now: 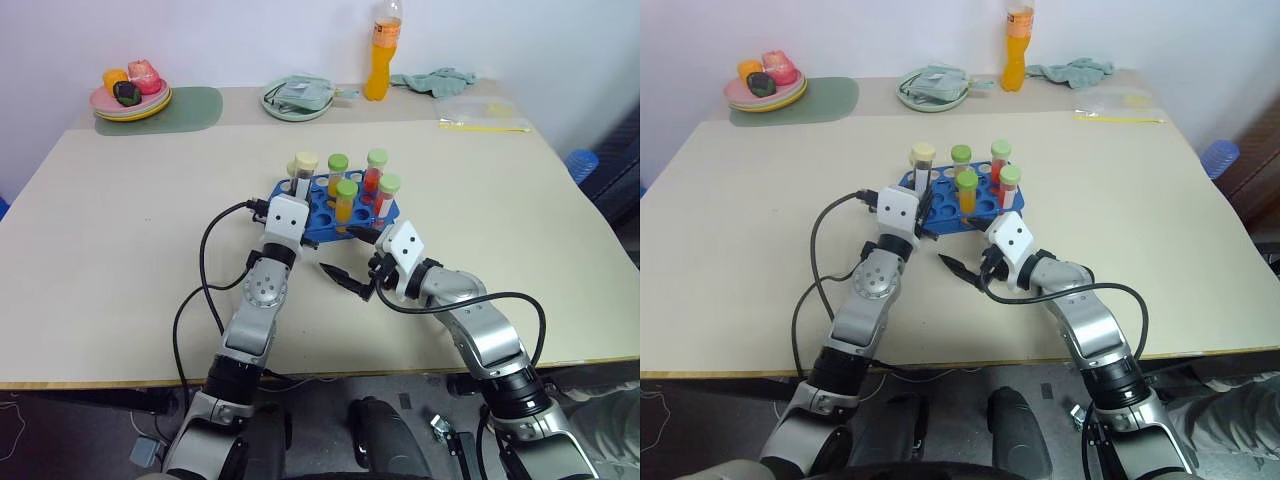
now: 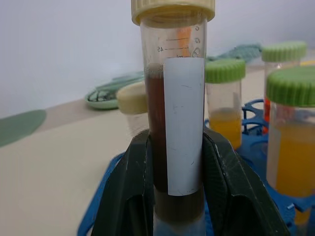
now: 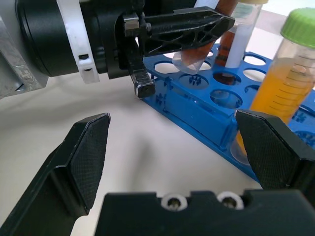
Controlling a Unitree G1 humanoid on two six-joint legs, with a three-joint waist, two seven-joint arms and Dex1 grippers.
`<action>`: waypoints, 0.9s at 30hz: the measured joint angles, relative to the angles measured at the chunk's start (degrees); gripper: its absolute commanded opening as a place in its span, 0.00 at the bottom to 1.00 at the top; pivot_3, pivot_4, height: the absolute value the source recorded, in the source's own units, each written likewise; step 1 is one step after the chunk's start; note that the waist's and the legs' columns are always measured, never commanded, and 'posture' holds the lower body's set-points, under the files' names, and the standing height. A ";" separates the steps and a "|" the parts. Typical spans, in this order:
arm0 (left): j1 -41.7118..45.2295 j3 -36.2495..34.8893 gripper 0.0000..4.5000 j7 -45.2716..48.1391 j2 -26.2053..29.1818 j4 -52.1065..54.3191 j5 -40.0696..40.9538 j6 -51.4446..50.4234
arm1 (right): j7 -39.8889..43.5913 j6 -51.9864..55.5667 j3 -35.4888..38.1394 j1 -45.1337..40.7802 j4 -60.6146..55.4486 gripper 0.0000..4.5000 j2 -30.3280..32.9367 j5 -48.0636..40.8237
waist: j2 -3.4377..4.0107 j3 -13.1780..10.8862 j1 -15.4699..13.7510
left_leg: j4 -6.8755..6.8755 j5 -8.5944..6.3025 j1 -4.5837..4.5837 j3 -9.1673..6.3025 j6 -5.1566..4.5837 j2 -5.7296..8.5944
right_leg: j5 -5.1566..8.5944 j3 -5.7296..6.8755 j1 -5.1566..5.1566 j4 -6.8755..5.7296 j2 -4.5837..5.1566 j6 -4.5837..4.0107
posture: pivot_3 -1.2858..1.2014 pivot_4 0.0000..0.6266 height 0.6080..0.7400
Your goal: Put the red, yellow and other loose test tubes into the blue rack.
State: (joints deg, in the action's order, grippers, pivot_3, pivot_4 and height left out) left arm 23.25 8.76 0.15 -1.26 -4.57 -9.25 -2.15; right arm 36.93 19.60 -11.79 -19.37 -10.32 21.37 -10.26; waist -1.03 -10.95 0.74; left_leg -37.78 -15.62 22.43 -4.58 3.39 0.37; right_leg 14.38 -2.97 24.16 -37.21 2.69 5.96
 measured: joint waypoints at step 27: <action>1.89 -1.34 0.81 4.69 -1.54 -18.31 4.99 17.44 | -0.51 0.39 -0.04 -0.40 -0.81 1.00 -0.22 -0.02 | 0.01 0.01 -0.13 | -0.06 0.00 -0.01 -0.04 -0.01 0.04 | 0.00 0.04 -0.10 0.03 0.03 0.01 | 0.52 0.24 1.00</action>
State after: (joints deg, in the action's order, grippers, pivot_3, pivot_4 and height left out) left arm 25.13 7.43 4.84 -2.80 -22.88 -4.26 15.30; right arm 36.42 19.99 -11.83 -19.77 -11.13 21.16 -10.28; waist -1.02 -10.94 0.60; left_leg -37.84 -15.63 22.42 -4.61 3.39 0.41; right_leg 14.38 -2.93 24.06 -37.18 2.72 5.97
